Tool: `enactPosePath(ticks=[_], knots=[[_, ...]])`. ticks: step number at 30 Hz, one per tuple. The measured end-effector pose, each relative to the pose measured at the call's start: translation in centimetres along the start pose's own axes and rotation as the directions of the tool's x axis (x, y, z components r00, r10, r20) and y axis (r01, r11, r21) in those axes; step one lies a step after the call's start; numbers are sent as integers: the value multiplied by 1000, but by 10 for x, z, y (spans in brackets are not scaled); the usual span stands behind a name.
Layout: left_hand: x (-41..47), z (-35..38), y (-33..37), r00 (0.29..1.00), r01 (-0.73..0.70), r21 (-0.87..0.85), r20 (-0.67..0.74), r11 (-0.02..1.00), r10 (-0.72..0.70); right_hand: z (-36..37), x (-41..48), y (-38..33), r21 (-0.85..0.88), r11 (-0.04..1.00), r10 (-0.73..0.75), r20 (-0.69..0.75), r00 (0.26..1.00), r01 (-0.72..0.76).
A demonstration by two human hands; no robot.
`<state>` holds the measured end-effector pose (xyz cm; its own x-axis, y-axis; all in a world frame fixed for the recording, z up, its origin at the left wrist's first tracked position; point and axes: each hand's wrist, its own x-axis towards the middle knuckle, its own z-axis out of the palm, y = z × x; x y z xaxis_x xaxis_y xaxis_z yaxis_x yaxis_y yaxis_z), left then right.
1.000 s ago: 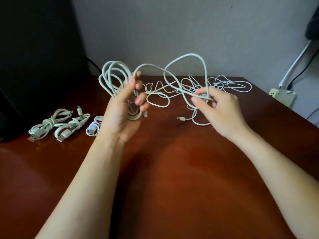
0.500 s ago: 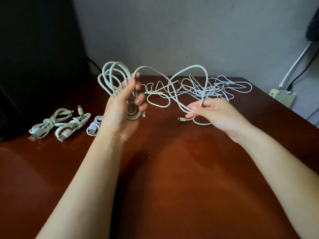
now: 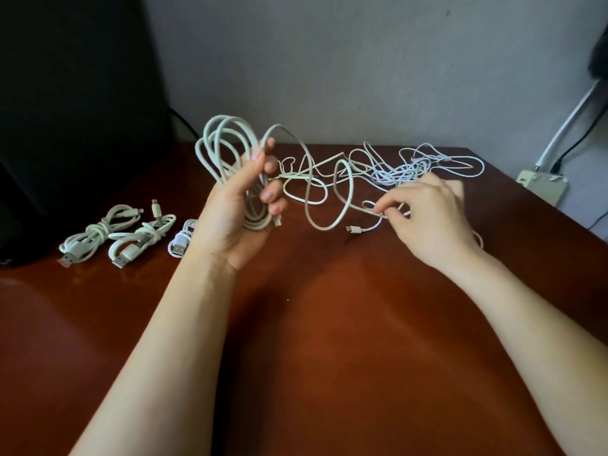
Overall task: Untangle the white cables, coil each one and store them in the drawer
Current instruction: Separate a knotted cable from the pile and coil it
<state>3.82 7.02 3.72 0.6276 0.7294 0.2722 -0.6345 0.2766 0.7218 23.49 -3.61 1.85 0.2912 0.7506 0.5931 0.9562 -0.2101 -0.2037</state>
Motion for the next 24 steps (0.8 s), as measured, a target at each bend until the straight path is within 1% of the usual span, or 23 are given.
enactPosePath(ticks=[2, 3, 4, 6, 8, 9, 11, 13, 14, 15, 17, 19, 21, 23, 24], knots=[[-1, 0, -2, 997, 32, 23, 76, 999, -34, 2, -1, 2, -45, 999, 0, 49, 999, 2], [-1, 0, -2, 992, 44, 30, 114, 999, -47, 3, -1, 2, -30, 999, -21, 37, 999, 22], [-2, 1, -3, 987, 58, 30, 151, 998, -62, 3, 0, 1, 36, 998, -46, -11, 999, 47], [-2, 1, -4, 971, 95, 25, 216, 995, -99, 0, -1, -7, 226, 969, -65, -158, 985, 100], [-3, 2, -4, 952, 125, 44, 275, 991, -132, -5, -3, -17, 333, 928, -55, -326, 944, 169], [-4, 3, -5, 942, 133, 59, 302, 989, -144, -9, -4, -21, 350, 911, -66, -402, 913, 219], [-5, 4, -5, 926, 141, 92, 340, 986, -164, -15, -7, -30, 329, 879, -140, -512, 848, 344], [-6, 6, -5, 922, 149, 123, 342, 981, -183, -19, -11, -39, 305, 840, -230, -551, 802, 450], [-6, 7, -5, 921, 152, 137, 340, 979, -190, -18, -13, -44, 319, 818, -258, -542, 800, 479], [-7, 7, -5, 920, 153, 148, 341, 977, -195, -16, -16, -49, 356, 796, -270, -514, 814, 489], [-8, 7, -5, 914, 147, 159, 356, 976, -195, -8, -19, -57, 463, 766, -258, -413, 873, 446], [-8, 6, -5, 902, 149, 154, 384, 977, -198, -2, -20, -58, 510, 782, -217, -316, 924, 358], [-8, 5, -5, 886, 160, 145, 416, 976, -207, 4, -18, -52, 504, 819, -148, -273, 950, 273], [-8, 4, -4, 871, 165, 143, 443, 976, -212, 9, -15, -45, 517, 842, -45, -219, 975, 155], [-9, 3, -4, 866, 169, 143, 451, 975, -216, 10, -13, -41, 534, 842, 14, -157, 988, 72]])
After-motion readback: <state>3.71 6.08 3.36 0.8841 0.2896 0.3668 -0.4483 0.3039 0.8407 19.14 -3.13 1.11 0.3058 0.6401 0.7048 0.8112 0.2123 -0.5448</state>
